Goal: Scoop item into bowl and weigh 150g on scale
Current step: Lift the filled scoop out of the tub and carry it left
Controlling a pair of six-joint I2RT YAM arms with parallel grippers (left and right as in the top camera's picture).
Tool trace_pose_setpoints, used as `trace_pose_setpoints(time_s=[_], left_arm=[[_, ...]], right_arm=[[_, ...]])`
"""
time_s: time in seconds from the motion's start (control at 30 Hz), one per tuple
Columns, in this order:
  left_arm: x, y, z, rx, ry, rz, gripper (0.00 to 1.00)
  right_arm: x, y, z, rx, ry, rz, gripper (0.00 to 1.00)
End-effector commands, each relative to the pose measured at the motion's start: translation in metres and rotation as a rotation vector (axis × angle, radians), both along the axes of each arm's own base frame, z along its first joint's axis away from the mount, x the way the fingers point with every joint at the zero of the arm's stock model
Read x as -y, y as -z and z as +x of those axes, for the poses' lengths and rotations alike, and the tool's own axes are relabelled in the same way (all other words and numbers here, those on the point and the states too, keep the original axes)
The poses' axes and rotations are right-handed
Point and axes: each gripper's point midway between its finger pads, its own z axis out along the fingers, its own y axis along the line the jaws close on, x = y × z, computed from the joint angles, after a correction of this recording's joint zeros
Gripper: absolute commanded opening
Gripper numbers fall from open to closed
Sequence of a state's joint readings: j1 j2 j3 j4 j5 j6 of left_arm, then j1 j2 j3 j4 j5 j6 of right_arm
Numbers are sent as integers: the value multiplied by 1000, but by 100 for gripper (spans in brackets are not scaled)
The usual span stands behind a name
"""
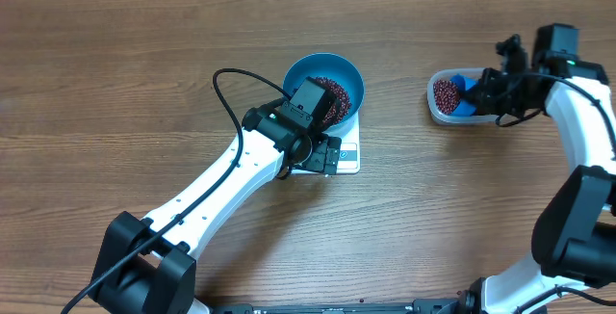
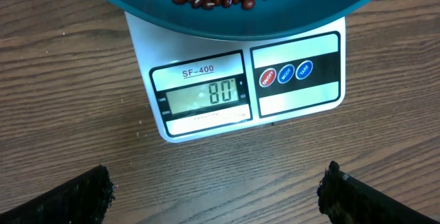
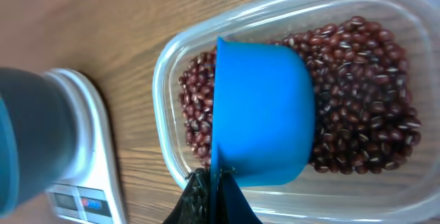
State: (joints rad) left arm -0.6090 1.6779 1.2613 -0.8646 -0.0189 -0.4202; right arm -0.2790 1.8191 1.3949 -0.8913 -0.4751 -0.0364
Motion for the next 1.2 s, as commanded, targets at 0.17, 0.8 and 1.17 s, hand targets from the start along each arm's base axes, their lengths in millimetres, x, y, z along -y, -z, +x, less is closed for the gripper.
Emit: trace_pose_setpoints(time_s=[0.17, 0.8, 1.17], left_arm=[[4, -1, 1, 2, -6, -8, 100], [4, -1, 1, 2, -6, -8, 100], [4, -1, 1, 2, -6, -8, 100]], right_arm=[[19, -34, 2, 106, 64, 295, 4], [25, -86, -10, 228, 70, 656, 4], [9, -140, -10, 416, -87, 893, 4]])
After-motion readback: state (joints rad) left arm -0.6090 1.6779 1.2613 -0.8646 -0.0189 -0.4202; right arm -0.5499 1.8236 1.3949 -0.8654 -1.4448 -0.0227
